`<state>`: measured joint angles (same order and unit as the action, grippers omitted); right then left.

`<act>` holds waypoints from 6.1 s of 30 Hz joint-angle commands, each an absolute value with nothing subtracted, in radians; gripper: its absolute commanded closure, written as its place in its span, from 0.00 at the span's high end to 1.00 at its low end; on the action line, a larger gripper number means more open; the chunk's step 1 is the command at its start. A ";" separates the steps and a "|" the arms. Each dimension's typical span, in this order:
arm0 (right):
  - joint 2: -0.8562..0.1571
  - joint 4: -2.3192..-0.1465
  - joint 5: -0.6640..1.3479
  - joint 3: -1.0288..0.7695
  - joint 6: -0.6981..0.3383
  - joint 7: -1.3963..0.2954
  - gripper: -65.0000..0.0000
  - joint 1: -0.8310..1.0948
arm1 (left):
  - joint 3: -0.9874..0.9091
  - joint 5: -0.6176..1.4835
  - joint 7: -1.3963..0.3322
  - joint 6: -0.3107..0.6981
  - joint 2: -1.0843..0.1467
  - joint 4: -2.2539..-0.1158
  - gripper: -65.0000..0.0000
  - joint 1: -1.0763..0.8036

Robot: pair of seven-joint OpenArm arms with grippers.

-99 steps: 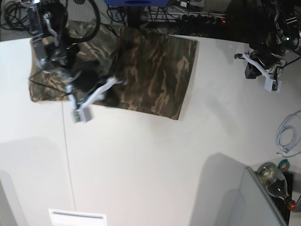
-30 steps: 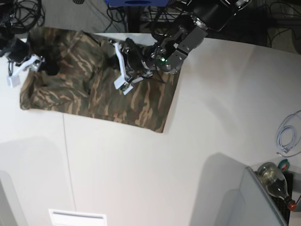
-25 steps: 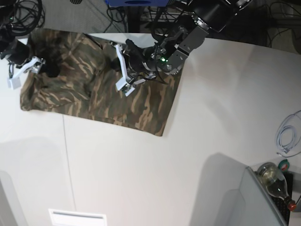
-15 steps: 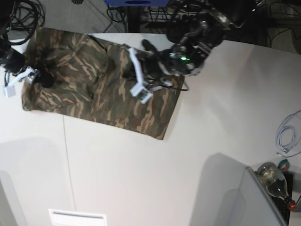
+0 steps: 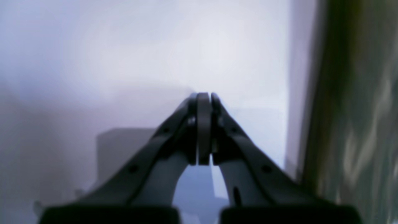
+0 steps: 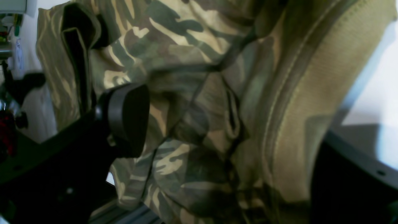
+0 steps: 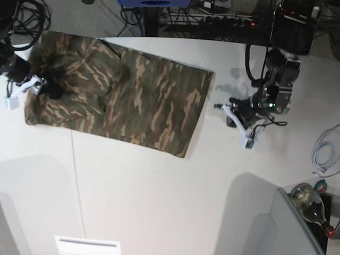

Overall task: Layout the t-shirt on the table in an organized manner, then fold the t-shirt properly
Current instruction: 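Grasp the shirt's opposite edges with both grippers, then lift the edge with the right gripper and fold it over toward the left gripper, then press the folded shirt flat with the right gripper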

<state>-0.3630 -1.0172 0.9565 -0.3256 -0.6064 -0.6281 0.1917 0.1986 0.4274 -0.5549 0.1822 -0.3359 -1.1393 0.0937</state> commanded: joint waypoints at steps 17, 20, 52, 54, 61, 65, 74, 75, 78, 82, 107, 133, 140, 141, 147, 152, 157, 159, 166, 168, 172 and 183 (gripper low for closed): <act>-0.351 -1.053 0.915 -0.320 -0.581 -0.673 0.00 0.199 | 0.389 0.437 -0.527 0.213 -0.315 -1.164 0.00 0.093; -0.352 -1.078 0.915 -0.315 -0.570 -0.702 0.02 0.186 | 0.389 0.437 -0.529 0.213 -0.318 -1.233 0.00 0.051; -0.220 -1.692 0.857 -0.067 -0.130 -0.951 0.01 0.147 | 0.389 0.438 -0.529 0.216 -0.216 -1.273 0.00 0.005; -0.200 -1.692 0.846 -0.051 -0.130 -0.958 0.01 0.134 | 0.389 0.438 -0.529 0.216 -0.219 -1.273 0.00 0.002; -0.171 -1.693 0.791 0.045 -0.097 -0.951 0.01 0.094 | 0.389 0.438 -0.529 0.216 -0.220 -1.273 0.00 -0.002; -0.171 -1.636 0.768 0.087 -0.024 -0.949 0.01 0.062 | 0.389 0.440 -0.529 0.216 -0.220 -1.273 0.00 -0.002; -0.171 -1.575 0.720 0.091 -0.013 -0.883 0.04 0.062 | 0.386 0.446 -0.529 0.216 -0.252 -1.303 0.00 -0.007; -0.171 -1.577 0.720 0.093 -0.013 -0.883 0.07 0.062 | 0.381 0.446 -0.529 0.214 -0.262 -1.322 0.00 -0.016; -0.165 -1.580 0.723 0.094 -0.013 -0.883 0.25 0.062 | 0.377 0.440 -0.530 0.209 -0.305 -1.382 0.00 -0.038; -0.165 -1.581 0.720 0.151 -0.015 -0.875 0.55 0.056 | 0.387 0.438 -0.530 0.209 -0.331 -1.391 0.00 -0.044; -0.143 -1.575 0.716 0.507 0.170 -0.808 0.58 -0.102 | 0.390 0.438 -0.530 0.213 -0.415 -1.449 0.00 -0.140; -0.101 -1.633 0.723 0.745 0.272 -0.805 0.58 -0.173 | 0.530 0.438 -0.530 0.209 -0.418 -1.477 0.00 -0.107; -0.082 -1.721 0.727 0.739 0.199 -0.805 0.58 -0.154 | 0.325 0.440 -0.529 0.208 -0.490 -1.575 0.00 -0.209; -0.077 -1.742 0.727 0.740 0.199 -0.809 0.58 -0.148 | 0.274 0.438 -0.529 0.213 -0.493 -1.584 0.00 -0.231; -0.168 -1.972 0.717 0.661 0.309 -0.811 0.58 -0.097 | -0.019 0.438 -0.526 0.216 -0.535 -1.601 0.00 -0.367; -0.237 -1.974 0.717 0.509 0.401 -0.803 0.20 -0.024 | -0.242 0.440 -0.521 0.285 -0.529 -1.601 0.00 -0.472; -0.239 -1.862 0.716 0.369 0.400 -0.802 0.08 0.013 | -0.461 0.437 -0.522 0.441 -0.433 -1.593 0.00 -0.489; -0.243 -1.814 0.714 0.364 0.400 -0.777 0.08 0.012 | -0.512 0.437 -0.526 0.478 -0.414 -1.592 0.00 -0.487; -0.282 -1.685 0.581 0.450 0.398 -0.647 0.07 0.012 | -0.539 0.437 -0.526 0.509 -0.398 -1.589 0.00 -0.487; -0.274 -1.667 0.572 0.475 0.380 -0.644 0.07 0.012 | -0.536 0.437 -0.526 0.509 -0.398 -1.589 0.00 -0.489; -0.205 -1.620 0.567 0.492 0.331 -0.642 0.07 0.005 | -0.536 0.437 -0.526 0.509 -0.398 -1.589 0.00 -0.489; -0.090 -1.512 0.567 0.630 0.329 -0.642 0.07 -0.125 | -0.535 0.437 -0.527 0.509 -0.398 -1.589 0.00 -0.489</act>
